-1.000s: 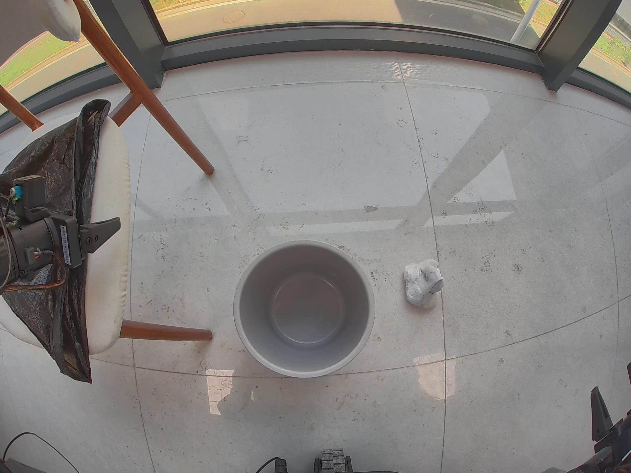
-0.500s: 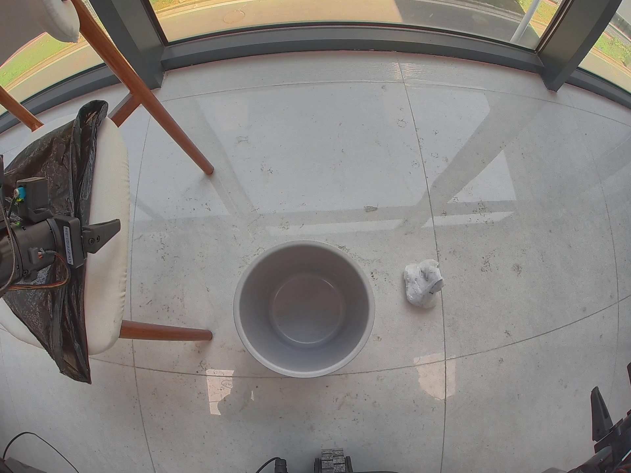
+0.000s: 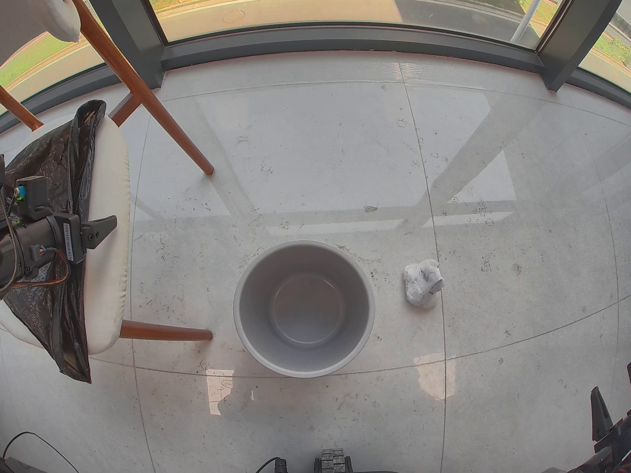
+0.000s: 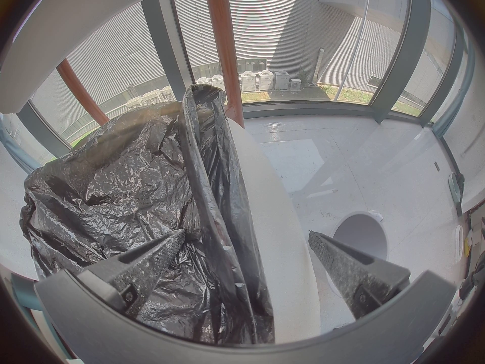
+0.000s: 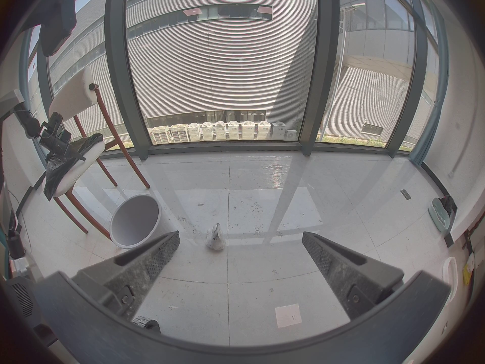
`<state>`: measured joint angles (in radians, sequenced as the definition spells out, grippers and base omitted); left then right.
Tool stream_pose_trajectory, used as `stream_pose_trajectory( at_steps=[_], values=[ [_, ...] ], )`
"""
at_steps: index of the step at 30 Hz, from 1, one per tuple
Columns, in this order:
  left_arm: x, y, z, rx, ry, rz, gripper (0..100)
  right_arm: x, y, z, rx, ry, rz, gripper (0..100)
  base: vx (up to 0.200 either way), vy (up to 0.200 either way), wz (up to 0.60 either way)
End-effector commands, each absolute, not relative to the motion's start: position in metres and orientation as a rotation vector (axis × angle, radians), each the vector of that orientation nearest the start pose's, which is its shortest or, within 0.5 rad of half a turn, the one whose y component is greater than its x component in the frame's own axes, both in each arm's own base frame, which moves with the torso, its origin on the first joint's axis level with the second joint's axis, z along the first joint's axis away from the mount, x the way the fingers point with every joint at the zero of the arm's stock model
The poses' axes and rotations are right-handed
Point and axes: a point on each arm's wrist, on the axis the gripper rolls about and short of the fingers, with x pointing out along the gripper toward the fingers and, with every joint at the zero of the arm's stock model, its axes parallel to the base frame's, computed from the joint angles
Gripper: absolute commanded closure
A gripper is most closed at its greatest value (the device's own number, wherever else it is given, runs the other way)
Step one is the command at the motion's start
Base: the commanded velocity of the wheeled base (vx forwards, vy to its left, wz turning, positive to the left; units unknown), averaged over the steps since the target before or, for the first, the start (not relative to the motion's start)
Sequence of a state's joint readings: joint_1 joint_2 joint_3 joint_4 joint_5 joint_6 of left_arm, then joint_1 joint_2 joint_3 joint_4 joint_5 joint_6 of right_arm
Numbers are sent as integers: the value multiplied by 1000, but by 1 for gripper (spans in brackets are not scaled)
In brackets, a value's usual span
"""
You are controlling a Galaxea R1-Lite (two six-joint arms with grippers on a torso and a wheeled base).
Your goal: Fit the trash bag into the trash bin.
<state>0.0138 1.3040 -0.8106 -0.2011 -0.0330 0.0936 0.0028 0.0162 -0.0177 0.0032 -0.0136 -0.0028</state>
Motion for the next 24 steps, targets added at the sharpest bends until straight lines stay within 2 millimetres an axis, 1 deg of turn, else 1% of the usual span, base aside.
stream_pose_trajectory(
  at_steps=[1, 2, 6, 13, 19, 21, 23, 24],
  values=[
    [208, 5, 242, 84, 297, -14, 0, -23, 0, 75, -3, 3, -11, 0, 0, 0, 0],
    [208, 6, 242, 84, 297, -12, 100, -23, 0, 75, -3, 3, -11, 0, 0, 0, 0],
    [208, 6, 242, 82, 299, -11, 100, -23, 0, 75, -3, 3, -11, 0, 0, 0, 0],
    [206, 6, 234, 79, 328, -15, 100, -23, 0, 75, -3, 3, -11, 0, 0, 0, 0],
    [207, 5, 237, 73, 319, -37, 100, -23, 0, 75, -3, 3, -11, 0, 0, 0, 0],
    [208, 5, 238, 40, 317, -55, 100, -23, 0, 75, -3, 3, -11, 0, 0, 0, 0],
    [211, 5, 242, -27, 308, -77, 100, -23, 0, 75, -3, 3, -11, 0, 0, 0, 0],
    [213, 6, 245, -94, 300, -87, 100, -23, 0, 75, -3, 3, -11, 0, 0, 0, 0]
  ],
)
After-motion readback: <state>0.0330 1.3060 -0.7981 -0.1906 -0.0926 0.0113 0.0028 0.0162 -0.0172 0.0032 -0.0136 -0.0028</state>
